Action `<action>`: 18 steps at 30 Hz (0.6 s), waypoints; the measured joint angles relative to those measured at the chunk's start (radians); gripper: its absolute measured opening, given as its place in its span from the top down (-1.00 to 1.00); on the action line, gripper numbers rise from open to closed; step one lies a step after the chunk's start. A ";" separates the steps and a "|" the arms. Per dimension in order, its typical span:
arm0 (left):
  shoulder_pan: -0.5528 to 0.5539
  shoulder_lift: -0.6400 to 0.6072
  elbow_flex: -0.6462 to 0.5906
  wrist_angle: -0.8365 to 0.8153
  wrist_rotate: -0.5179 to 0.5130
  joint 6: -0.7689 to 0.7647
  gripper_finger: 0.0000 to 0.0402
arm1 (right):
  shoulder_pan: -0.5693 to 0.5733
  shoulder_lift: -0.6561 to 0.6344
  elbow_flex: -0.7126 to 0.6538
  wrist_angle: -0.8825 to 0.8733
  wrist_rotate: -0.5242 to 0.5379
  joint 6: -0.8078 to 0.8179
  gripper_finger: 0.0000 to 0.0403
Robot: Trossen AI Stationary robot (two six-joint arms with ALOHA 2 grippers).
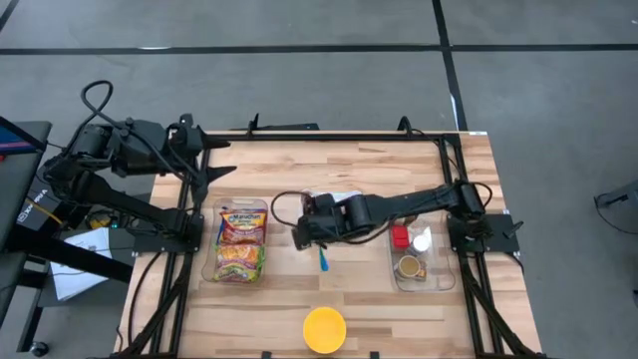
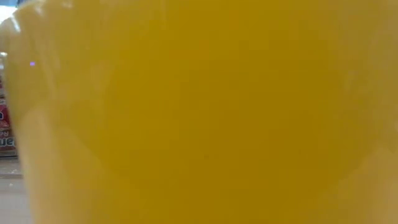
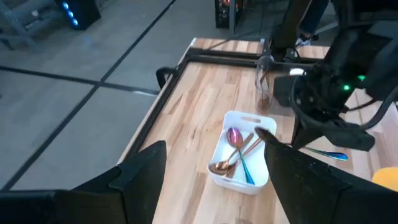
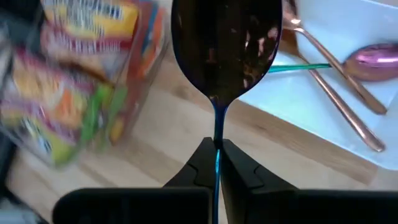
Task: Pick & Place Food Item
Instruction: Put the violet spoon into the white bin
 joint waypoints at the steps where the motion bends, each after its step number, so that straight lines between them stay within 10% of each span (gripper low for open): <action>1: 0.000 0.000 0.000 -0.010 0.000 -0.010 -0.32 | 0.000 0.000 0.000 0.002 0.018 0.043 1.00; 18: 0.000 0.000 0.000 -0.030 0.000 -0.026 -0.32 | 0.044 0.004 0.000 -0.150 0.273 0.792 1.00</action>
